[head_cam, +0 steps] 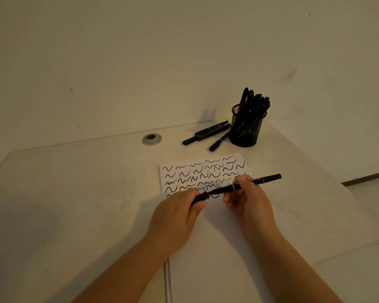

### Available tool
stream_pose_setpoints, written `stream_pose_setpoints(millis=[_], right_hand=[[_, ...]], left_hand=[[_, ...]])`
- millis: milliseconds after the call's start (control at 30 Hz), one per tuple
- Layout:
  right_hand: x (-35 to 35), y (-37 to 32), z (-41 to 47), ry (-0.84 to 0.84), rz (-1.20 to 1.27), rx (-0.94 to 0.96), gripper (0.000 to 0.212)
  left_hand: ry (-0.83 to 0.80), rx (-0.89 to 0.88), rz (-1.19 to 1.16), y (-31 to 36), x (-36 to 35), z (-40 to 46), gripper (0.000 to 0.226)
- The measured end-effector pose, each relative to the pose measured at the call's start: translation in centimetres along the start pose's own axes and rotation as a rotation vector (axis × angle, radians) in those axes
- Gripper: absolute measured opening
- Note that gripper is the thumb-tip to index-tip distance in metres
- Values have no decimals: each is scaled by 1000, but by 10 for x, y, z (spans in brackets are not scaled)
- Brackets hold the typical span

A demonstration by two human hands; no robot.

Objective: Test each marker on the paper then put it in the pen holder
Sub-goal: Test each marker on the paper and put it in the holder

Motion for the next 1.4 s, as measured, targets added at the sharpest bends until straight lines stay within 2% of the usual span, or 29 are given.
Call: stream_pose_setpoints(millis=[133, 300, 467, 633, 767, 967, 1133, 1300, 1400], right_hand=[[-2, -1, -3, -29, -52, 5, 27], [-6, -4, -10, -145, -302, 102, 25], [-9, -7, -11, -186, -366, 137, 23], [-9, -6, -14, -241, -348, 167, 21], [-8, -4, -13, -280, -279, 153, 29], [-8, -2, -12, -341, -218, 150, 20], [-10, 0, -13, -392, -188, 145, 20], [-10, 1, -13, -398, -235, 130, 15], [-11, 0, -14, -372, -222, 128, 16]], left_hand=[[-5, -7, 2, 0, 0, 1, 44], [-10, -27, -21, 3, 1, 0, 35], [5, -26, -48, 7, 0, 0, 34], [8, -34, -89, 7, 0, -1, 30], [11, -36, -120, 8, 1, -2, 33], [18, -19, -145, 10, 2, -3, 36], [23, -8, -207, 11, 2, -4, 27], [7, -7, -254, 10, 3, -7, 20], [11, -12, -250, 10, 3, -6, 23]])
Point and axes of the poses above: each hand's wrist, its own z-axis towards the middle knuckle, its own x-axis out of the back of the hand, y = z × x, the point moved 2 cm from there along z, towards the middle knuckle, and after that the axes turned 10 degrees about -z, right-handed, at the moved point
